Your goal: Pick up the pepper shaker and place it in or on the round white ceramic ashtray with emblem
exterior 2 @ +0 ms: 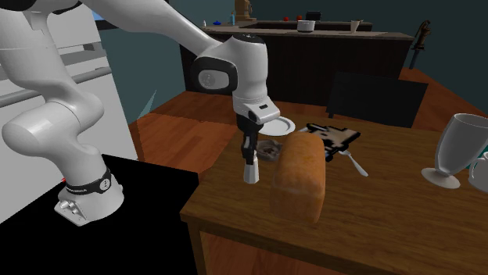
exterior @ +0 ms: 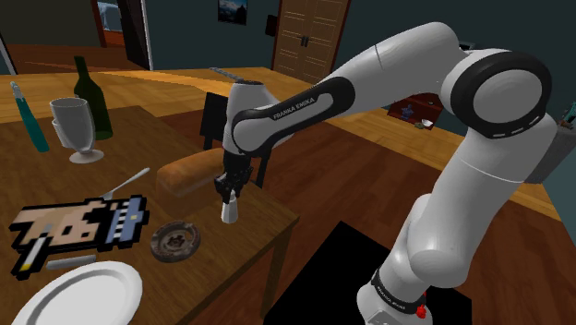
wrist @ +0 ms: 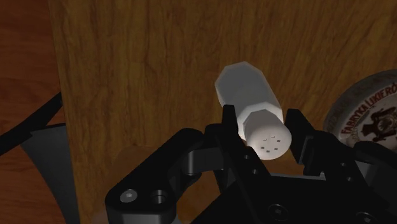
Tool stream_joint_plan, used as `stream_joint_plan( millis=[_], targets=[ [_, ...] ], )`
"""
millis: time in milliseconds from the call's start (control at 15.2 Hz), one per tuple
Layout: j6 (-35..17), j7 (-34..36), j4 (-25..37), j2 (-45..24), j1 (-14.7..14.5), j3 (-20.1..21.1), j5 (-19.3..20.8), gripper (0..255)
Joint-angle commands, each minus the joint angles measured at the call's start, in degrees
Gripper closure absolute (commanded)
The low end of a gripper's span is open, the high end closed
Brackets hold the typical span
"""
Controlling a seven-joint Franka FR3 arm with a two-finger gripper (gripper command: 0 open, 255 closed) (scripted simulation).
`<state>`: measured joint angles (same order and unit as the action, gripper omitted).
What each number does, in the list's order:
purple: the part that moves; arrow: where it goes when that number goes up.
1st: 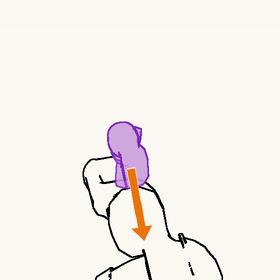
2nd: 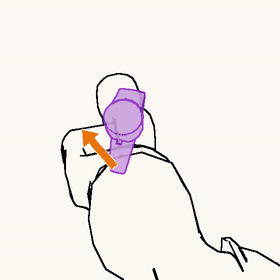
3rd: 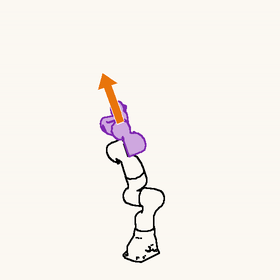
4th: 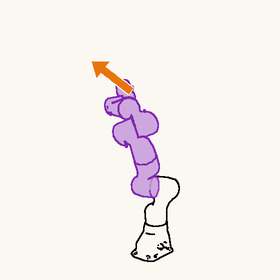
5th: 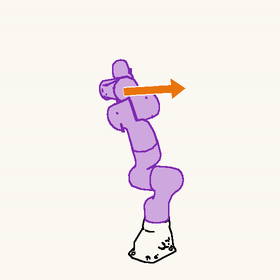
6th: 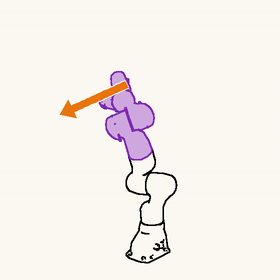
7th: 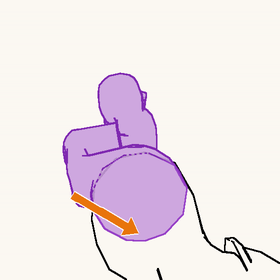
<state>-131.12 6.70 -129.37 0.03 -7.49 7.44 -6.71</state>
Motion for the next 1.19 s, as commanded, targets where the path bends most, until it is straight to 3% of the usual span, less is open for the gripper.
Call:
stream_joint_plan(
  millis=[0, 462, 1122],
  targets=[
    [0.0, 0.0, -0.02, -0.02, 0.0, 0.0, 0.0, 255],
    [-0.01, 0.0, -0.02, -0.02, 0.0, 0.0, 0.0, 255],
    [7.64, 0.46, 3.86, 3.76, 0.13, -0.15, 0.06, 255]
  ],
)
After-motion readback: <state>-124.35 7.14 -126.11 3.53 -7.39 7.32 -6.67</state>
